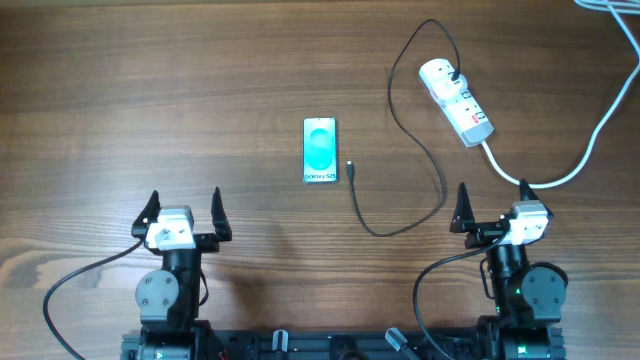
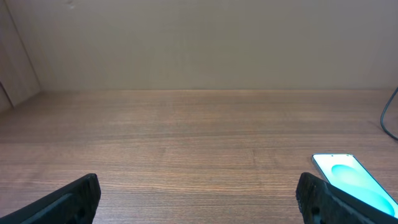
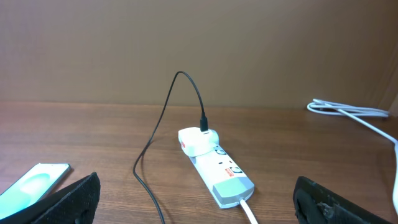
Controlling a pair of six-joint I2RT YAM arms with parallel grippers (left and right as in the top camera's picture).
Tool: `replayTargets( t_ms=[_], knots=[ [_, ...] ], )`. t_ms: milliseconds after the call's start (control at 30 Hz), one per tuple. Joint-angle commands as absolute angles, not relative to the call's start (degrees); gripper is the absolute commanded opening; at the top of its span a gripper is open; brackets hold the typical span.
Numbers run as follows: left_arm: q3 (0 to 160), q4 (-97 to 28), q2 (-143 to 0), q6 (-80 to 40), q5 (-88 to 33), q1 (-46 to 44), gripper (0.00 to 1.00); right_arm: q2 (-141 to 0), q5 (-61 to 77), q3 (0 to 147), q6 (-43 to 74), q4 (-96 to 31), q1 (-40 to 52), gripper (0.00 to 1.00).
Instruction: Plug charger to phone and switch on socket
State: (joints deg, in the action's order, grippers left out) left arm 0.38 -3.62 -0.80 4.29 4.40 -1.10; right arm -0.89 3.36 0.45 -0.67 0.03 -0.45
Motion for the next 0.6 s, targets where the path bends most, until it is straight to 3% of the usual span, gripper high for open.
replayTargets(
  t_ms=[0,500,567],
  knots=[
    [0.34,-3.9,-0.34,5.39,3.92,-0.73,1.0,-0.64,2.59,0.27,0.05,0.12,-0.73,1.0],
    [0.32,-3.68,-0.34,7.49,5.61,-0.73,1.0,-0.64,2.59,0.27,0.03,0.12,-0.73,1.0],
    [0.34,-3.09,-0.34,4.23,0.8,-0.82,1.0,-0.64,2.59,0.27,0.03,0.12,-0.73,1.0]
  ],
)
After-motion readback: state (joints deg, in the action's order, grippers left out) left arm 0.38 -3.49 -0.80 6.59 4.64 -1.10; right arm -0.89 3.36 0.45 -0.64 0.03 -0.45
